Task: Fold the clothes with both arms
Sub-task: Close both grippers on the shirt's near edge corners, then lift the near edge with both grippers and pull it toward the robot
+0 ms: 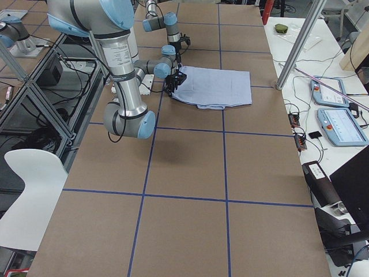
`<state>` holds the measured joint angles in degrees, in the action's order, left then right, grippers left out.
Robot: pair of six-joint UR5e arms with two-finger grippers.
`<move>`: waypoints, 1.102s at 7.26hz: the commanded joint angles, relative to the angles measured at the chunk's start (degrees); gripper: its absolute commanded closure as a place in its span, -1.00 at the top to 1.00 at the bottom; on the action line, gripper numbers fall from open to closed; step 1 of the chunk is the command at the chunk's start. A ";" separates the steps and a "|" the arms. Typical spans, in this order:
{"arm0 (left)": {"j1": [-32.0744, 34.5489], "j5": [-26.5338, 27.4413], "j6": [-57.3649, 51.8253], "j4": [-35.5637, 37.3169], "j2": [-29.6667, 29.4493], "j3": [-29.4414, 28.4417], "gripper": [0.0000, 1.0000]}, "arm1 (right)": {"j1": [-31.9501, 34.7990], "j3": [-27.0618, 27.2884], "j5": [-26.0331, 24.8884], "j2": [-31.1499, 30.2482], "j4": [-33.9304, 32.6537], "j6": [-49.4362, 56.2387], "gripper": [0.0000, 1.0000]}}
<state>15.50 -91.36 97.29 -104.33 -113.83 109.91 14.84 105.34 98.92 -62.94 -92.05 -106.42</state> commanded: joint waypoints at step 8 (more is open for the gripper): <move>-0.29 -0.31 -0.09 8.06 0.45 9.77 -1.00 | 2.03 9.87 3.21 -1.22 0.02 -4.59 -1.00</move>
<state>15.58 -91.62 97.15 -99.83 -113.38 115.75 16.78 112.63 101.61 -63.74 -92.05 -111.07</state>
